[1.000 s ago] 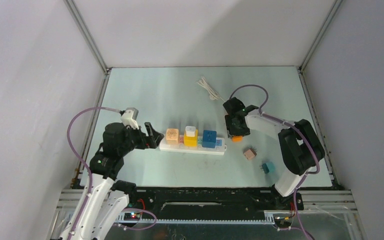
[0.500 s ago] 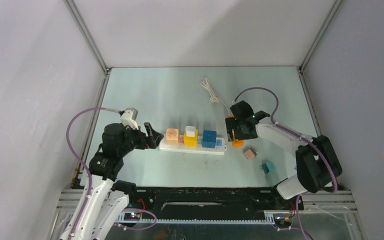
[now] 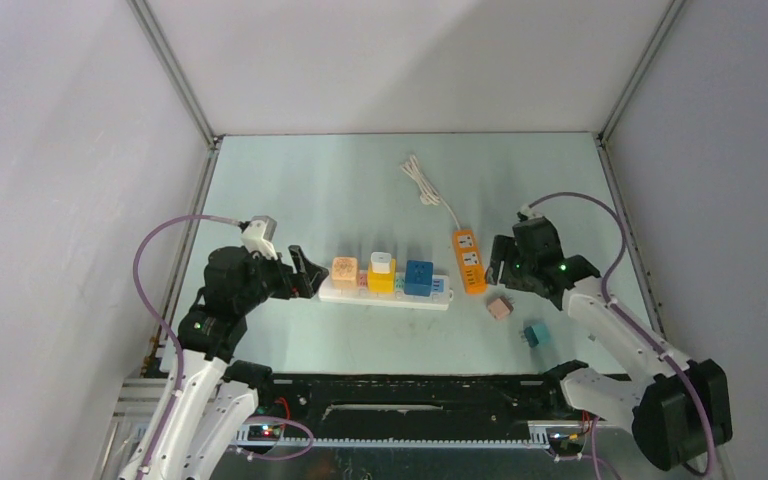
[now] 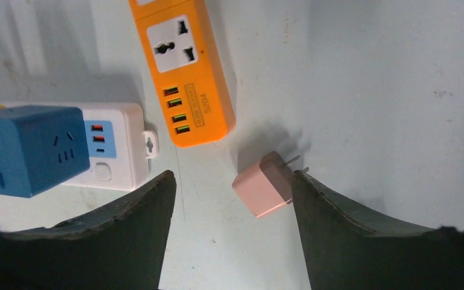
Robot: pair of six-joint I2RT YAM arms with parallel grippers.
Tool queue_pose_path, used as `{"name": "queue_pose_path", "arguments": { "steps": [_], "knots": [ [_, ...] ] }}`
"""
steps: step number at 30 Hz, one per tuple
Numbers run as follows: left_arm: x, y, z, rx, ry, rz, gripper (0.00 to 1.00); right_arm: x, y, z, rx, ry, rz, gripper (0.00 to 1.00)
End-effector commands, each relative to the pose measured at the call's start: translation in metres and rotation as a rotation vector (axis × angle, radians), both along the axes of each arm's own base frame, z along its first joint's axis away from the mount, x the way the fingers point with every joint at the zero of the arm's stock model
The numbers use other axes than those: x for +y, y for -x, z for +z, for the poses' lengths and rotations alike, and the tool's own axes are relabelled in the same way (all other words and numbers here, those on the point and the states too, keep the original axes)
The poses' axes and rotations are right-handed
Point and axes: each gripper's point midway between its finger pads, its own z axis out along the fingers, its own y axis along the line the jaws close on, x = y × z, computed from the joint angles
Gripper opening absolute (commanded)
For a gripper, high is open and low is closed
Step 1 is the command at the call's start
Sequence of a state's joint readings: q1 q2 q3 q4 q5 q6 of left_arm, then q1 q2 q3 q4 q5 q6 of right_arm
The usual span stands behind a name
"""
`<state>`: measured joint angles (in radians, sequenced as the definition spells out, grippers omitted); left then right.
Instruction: Insert the plug
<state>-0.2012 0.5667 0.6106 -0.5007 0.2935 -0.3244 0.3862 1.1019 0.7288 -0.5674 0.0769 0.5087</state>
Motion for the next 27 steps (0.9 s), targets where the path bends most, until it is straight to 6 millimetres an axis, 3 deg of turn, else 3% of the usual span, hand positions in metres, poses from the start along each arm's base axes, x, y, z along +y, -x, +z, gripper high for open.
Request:
{"name": "queue_pose_path", "arguments": {
  "steps": [1,5,9,16,27],
  "knots": [
    [-0.003,-0.001,0.002,-0.018,0.021,-0.01,0.98,-0.02,0.004,-0.001,0.006,-0.044,-0.17,0.69],
    [-0.003,-0.001,0.003,-0.021,0.023,-0.013,0.98,-0.038,0.016,-0.015,0.086,-0.079,-0.3,0.67],
    [-0.003,-0.001,0.003,-0.02,0.024,-0.014,0.98,-0.043,0.023,-0.025,0.148,-0.129,-0.345,0.64],
    [-0.003,0.0,0.004,-0.026,0.025,-0.014,0.98,-0.038,0.032,-0.042,0.225,-0.143,-0.334,0.63],
    [-0.003,0.0,0.006,-0.037,0.027,-0.015,0.98,-0.014,0.021,-0.062,0.306,-0.234,-0.276,0.59]
  ]
}}
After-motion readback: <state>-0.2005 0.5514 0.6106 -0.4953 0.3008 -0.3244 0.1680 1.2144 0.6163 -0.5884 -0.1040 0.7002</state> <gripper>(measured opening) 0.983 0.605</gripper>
